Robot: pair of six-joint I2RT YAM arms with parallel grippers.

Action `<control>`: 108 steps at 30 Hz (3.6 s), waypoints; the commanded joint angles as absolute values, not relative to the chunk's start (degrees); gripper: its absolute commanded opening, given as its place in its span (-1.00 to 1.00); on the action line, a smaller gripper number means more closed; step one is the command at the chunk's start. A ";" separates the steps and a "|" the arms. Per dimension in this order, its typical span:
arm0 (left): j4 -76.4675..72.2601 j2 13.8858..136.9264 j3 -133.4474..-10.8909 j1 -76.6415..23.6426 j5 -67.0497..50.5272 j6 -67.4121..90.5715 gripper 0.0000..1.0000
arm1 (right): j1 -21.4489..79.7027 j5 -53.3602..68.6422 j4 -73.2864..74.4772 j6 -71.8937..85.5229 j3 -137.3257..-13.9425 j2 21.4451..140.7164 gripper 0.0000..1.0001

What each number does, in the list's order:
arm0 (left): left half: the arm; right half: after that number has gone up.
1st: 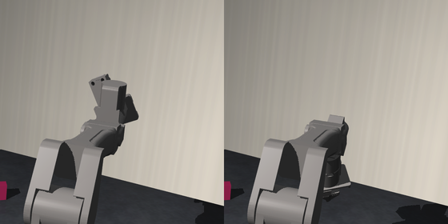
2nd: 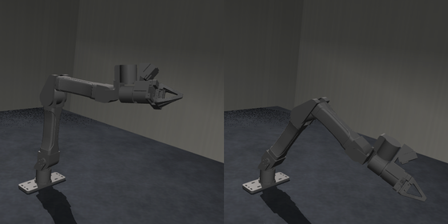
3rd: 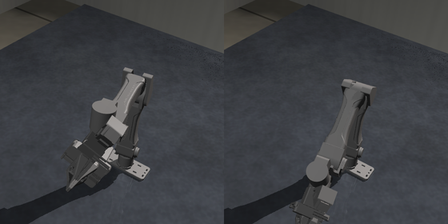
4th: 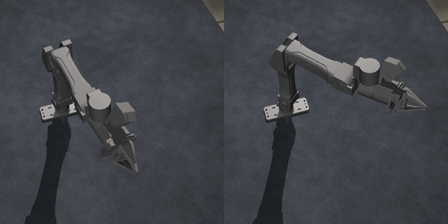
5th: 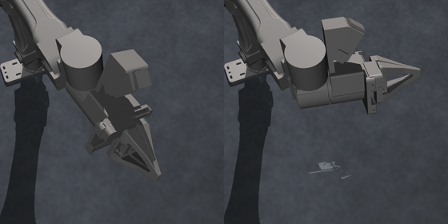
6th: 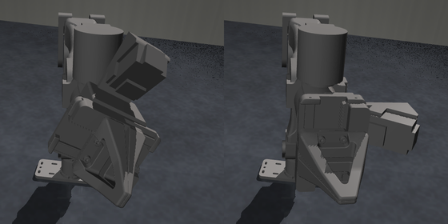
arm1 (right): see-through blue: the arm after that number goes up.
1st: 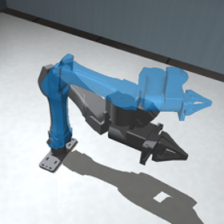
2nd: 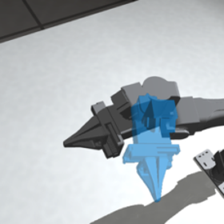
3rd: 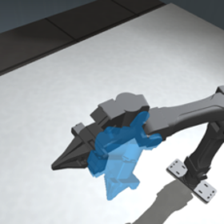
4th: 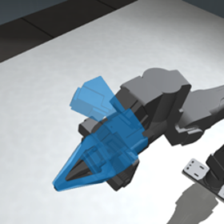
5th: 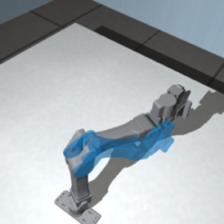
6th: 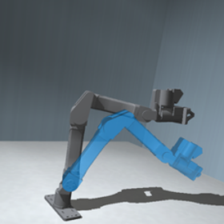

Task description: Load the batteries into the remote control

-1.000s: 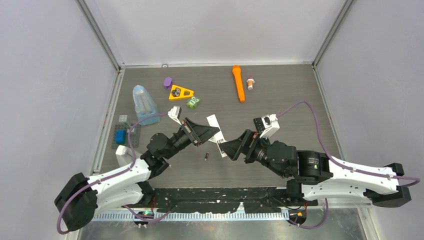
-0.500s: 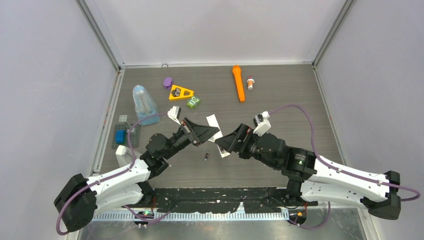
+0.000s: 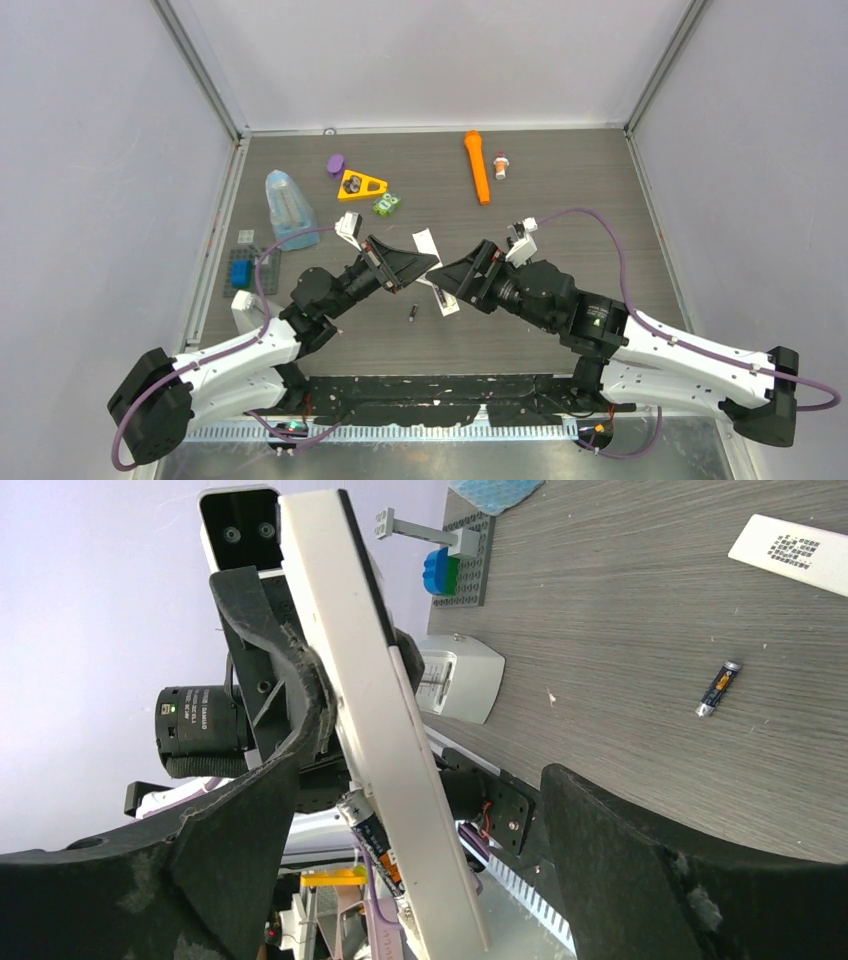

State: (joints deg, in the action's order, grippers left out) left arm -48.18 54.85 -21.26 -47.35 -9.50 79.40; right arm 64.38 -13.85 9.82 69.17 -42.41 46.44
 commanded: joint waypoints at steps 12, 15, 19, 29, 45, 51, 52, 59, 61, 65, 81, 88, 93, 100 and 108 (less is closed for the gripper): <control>-52.83 54.36 -22.28 -47.29 -10.53 79.65 -1.00 | 62.31 -10.02 3.65 71.77 -39.95 45.96 0.89; -52.83 54.47 -22.58 -47.28 -10.46 79.57 -1.00 | 62.31 -9.80 3.60 71.60 -39.77 45.89 0.84; -52.66 54.36 -22.67 -47.29 -10.23 79.62 -1.00 | 62.14 -9.19 3.25 72.27 -39.17 45.88 0.76; -52.65 53.97 -22.68 -47.29 -9.62 79.38 -1.00 | 61.97 -7.27 0.92 74.34 -37.02 45.75 0.55; -54.25 53.44 -21.42 -47.29 -4.73 83.28 -1.00 | 61.96 -6.10 -1.86 74.33 -34.64 44.52 0.32; -55.09 53.08 -21.38 -47.29 -4.40 84.43 -1.00 | 61.96 -5.55 -2.32 74.30 -34.09 44.71 0.19; -55.17 52.95 -21.36 -47.29 -4.32 84.67 -1.00 | 61.96 -5.45 -2.08 74.29 -34.14 44.95 0.15; -55.20 52.07 -21.23 -47.29 -3.56 85.11 -1.00 | 61.96 -5.13 -1.86 74.45 -34.13 45.29 -0.12; -55.24 51.87 -21.01 -47.29 -3.44 85.26 -1.00 | 61.96 -5.16 -2.03 74.31 -34.07 45.26 -0.16; -55.11 51.67 -20.47 -47.26 -3.80 84.51 -1.00 | 61.96 -5.84 -3.03 72.77 -34.23 44.12 0.26; -43.48 41.12 -16.13 -47.29 -3.06 76.57 -1.00 | 62.09 2.50 0.38 63.06 -38.99 45.07 0.78; -39.72 38.24 -16.36 -47.29 -2.09 75.68 -1.00 | 62.48 3.88 -2.35 63.84 -38.62 48.15 0.19; -39.43 38.12 -16.69 -47.29 -2.29 75.50 -1.00 | 62.45 3.76 -2.28 64.25 -38.72 48.68 -0.18; -39.33 38.45 -17.15 -47.29 -2.20 75.33 -1.00 | 62.47 4.66 -2.58 64.68 -38.80 49.87 -0.47; -37.29 37.72 -17.19 -47.29 -1.62 74.20 -1.00 | 62.42 4.26 -0.49 64.49 -40.18 50.87 -0.19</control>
